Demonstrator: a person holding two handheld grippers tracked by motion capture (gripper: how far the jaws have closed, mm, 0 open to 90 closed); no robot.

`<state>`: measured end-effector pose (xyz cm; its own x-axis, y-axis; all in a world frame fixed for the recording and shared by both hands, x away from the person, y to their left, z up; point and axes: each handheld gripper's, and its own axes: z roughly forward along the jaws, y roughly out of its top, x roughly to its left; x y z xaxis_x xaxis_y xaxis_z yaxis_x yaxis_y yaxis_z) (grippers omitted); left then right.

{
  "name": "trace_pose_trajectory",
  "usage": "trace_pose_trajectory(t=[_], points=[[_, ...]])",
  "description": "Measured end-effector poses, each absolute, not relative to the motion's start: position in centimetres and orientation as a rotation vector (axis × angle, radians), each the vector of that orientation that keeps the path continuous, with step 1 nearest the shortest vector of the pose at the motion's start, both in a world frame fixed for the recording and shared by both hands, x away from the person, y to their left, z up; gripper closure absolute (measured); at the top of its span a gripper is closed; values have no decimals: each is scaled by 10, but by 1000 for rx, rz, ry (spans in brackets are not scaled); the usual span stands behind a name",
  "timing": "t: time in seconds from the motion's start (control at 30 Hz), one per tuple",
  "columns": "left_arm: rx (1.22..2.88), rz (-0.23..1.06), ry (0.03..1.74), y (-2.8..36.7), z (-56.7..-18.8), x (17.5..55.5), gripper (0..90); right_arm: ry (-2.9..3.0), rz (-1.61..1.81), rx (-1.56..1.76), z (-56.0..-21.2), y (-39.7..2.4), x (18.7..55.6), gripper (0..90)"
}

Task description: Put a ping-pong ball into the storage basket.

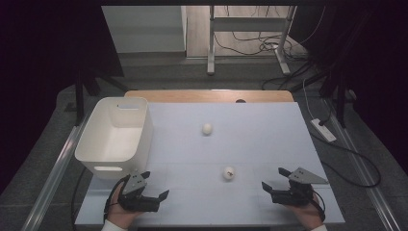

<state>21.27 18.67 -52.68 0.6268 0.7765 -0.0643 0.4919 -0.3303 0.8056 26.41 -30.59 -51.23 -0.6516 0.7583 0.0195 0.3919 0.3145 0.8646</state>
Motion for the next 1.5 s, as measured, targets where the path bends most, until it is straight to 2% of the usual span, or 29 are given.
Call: trace_pose_trajectory(t=[1.5], points=[[2075, 384, 946, 143, -505, 229, 27, 2229, 1245, 1022, -515, -302, 266, 137]])
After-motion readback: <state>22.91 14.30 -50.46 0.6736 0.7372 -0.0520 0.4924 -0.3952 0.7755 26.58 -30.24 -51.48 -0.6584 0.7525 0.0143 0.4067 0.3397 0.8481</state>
